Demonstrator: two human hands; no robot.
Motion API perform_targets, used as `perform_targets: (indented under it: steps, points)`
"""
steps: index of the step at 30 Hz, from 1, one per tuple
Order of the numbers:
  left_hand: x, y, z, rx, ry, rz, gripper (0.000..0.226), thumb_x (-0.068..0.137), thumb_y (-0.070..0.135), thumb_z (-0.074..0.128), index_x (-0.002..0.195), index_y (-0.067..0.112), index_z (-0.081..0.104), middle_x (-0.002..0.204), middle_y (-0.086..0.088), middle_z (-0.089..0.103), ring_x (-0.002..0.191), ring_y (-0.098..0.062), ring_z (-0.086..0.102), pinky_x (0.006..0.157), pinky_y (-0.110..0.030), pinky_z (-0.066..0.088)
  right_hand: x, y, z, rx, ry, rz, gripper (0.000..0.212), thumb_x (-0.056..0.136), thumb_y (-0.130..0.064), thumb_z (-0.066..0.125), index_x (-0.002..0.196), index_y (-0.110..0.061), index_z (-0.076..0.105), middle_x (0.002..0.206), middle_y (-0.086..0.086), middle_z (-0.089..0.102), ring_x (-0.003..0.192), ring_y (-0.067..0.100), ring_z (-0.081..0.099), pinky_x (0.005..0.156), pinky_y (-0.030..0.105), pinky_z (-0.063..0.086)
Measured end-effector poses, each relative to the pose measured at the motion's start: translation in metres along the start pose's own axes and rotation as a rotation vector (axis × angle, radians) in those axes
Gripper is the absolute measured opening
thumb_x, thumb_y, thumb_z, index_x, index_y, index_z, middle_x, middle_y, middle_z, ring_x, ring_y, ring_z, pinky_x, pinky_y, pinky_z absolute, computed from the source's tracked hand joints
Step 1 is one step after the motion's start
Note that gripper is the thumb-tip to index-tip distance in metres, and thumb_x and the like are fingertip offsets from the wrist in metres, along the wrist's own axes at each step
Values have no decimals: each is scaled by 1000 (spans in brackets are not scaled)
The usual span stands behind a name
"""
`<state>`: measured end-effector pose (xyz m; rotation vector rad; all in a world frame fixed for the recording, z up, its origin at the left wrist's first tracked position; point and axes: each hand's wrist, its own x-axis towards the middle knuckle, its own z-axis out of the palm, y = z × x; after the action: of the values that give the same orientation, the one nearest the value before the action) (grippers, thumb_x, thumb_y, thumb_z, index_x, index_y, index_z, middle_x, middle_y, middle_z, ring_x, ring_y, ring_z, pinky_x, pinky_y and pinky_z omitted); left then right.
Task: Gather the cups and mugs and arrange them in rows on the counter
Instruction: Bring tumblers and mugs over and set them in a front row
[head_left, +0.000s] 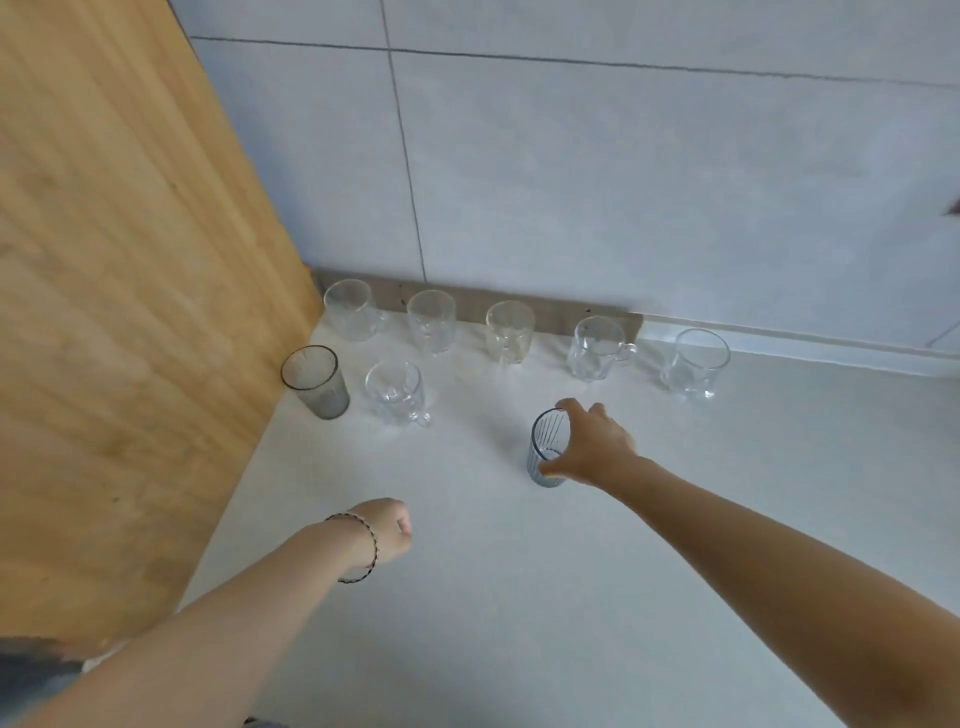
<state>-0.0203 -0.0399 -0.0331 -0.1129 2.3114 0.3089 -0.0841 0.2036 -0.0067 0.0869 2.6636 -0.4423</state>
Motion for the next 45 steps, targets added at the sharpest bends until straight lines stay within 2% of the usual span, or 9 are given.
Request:
perform_targets:
  steps: [6, 10, 17, 21, 25, 28, 30, 35, 45]
  points:
    - [13, -37, -15, 11, -52, 37, 13, 92, 18, 40, 95, 20, 52, 103, -6, 52, 94, -20, 49, 83, -23, 38, 54, -68, 12, 47, 47, 35, 80, 70, -35, 73, 139, -24, 32, 127, 12, 43, 119, 30, 51, 89, 34, 45]
    - [20, -42, -19, 2, -52, 61, 29, 93, 19, 41, 116, 12, 58, 123, -7, 58, 116, -23, 54, 96, -26, 42, 72, -84, 19, 61, 46, 77, 85, 73, -36, 72, 143, -23, 25, 131, 14, 42, 122, 31, 47, 94, 36, 45]
    - [40, -25, -10, 45, -78, 132, 25, 88, 15, 42, 66, 24, 36, 89, -3, 34, 82, -18, 31, 58, -24, 26, 44, -59, 35, 81, 28, 103, 94, 84, -35, 66, 150, -11, 3, 140, 13, 39, 129, 28, 45, 99, 36, 42]
    - [49, 10, -1, 94, -99, 173, 36, 86, 13, 41, 56, 27, 25, 64, 6, 22, 83, -17, 28, 52, -23, 15, 9, 7, 50, 95, -223, 149, 58, 88, -33, 58, 140, -17, 37, 138, 6, 48, 127, 22, 48, 101, 33, 42]
    - [49, 72, 11, 175, -125, 223, 34, 87, 15, 42, 57, 28, 30, 78, 0, 38, 81, -19, 33, 56, -23, 25, -31, 84, 47, 126, -328, 216, 46, 90, -31, 53, 134, -20, 46, 135, 2, 52, 123, 20, 52, 101, 31, 43]
    - [41, 135, 20, 244, -146, 281, 21, 92, 17, 42, 102, 18, 60, 112, -9, 59, 105, -25, 55, 83, -24, 40, -58, 145, 36, 180, -289, 288, 43, 91, -32, 52, 132, -21, 48, 134, 0, 54, 122, 18, 52, 102, 31, 43]
    - [35, 179, 33, 294, -130, 333, 32, 92, 19, 41, 119, 12, 57, 128, -5, 59, 116, -22, 56, 94, -26, 43, -77, 191, 27, 223, -248, 338, 42, 91, -33, 53, 131, -22, 50, 132, 0, 56, 120, 17, 54, 100, 31, 44]
    - [22, 289, 81, 343, -143, 413, 14, 91, 19, 40, 95, 23, 53, 101, -1, 53, 90, -20, 48, 83, -24, 41, -121, 311, 4, 288, -174, 398, 38, 92, -31, 51, 129, -21, 51, 123, -1, 62, 109, 17, 57, 94, 28, 44]
    - [-22, 507, 183, 397, -190, 506, 31, 95, 22, 40, 121, 15, 54, 131, -2, 55, 120, -19, 53, 96, -22, 41, -217, 533, -61, 279, 129, 487, 44, 92, -23, 53, 135, -18, 46, 133, 5, 51, 121, 22, 51, 99, 28, 40]
